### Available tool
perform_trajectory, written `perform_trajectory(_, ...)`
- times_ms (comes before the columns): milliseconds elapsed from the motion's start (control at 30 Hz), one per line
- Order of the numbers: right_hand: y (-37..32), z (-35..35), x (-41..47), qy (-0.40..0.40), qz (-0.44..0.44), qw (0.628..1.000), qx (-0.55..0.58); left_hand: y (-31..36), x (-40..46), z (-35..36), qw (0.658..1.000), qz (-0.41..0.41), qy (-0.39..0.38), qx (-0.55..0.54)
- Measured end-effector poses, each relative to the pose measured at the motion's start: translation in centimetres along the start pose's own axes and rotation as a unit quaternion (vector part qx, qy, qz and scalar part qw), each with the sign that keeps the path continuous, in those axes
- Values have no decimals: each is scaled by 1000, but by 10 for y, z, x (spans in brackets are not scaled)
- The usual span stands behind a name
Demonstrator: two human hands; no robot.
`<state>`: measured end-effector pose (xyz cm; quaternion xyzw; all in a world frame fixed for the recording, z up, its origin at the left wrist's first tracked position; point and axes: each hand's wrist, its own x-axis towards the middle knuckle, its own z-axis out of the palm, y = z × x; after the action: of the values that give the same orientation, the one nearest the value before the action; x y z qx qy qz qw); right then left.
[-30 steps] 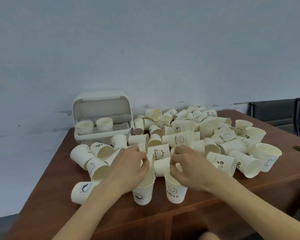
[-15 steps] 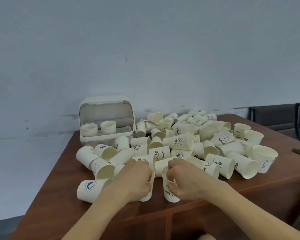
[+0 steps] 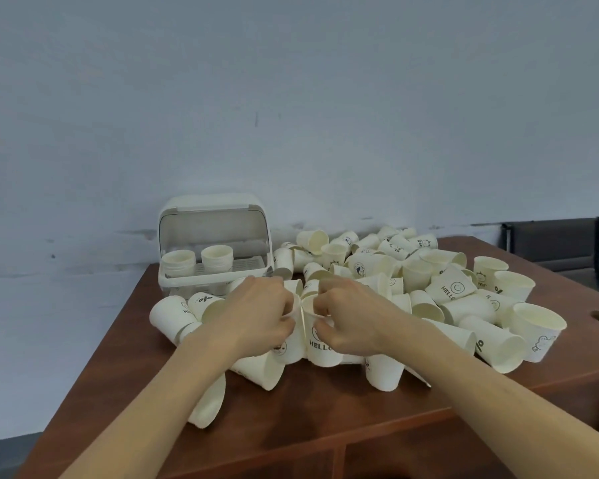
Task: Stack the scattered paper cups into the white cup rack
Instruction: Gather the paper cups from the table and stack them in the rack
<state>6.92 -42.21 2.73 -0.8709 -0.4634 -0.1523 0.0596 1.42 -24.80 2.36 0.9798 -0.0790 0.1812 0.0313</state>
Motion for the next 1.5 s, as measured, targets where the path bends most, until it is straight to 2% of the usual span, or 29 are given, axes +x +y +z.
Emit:
perform_trajectory(333, 7, -10, 45, 26, 10, 1000, -12, -30, 14, -15, 995, -29, 53, -79)
perform_trajectory(533, 10, -10, 67, 50, 1, 999, -9, -54, 25, -26, 992, -43, 102, -67)
perform_trajectory(1000, 12, 47, 136, 132, -16, 990, -51, -140, 31, -24, 984, -156, 85, -4)
perform_trajectory(1167, 13, 55, 164, 153, -15, 987, -53, -167, 33, -29, 979, -174, 103, 10)
perform_trajectory(1400, 7, 58, 217, 88, -20, 993, -78, -207, 50, -36, 963, -210, 150, 81)
perform_trajectory(1500, 3, 65, 240, 94, -5, 994, -62, -220, 56, -39, 959, -216, 152, 99)
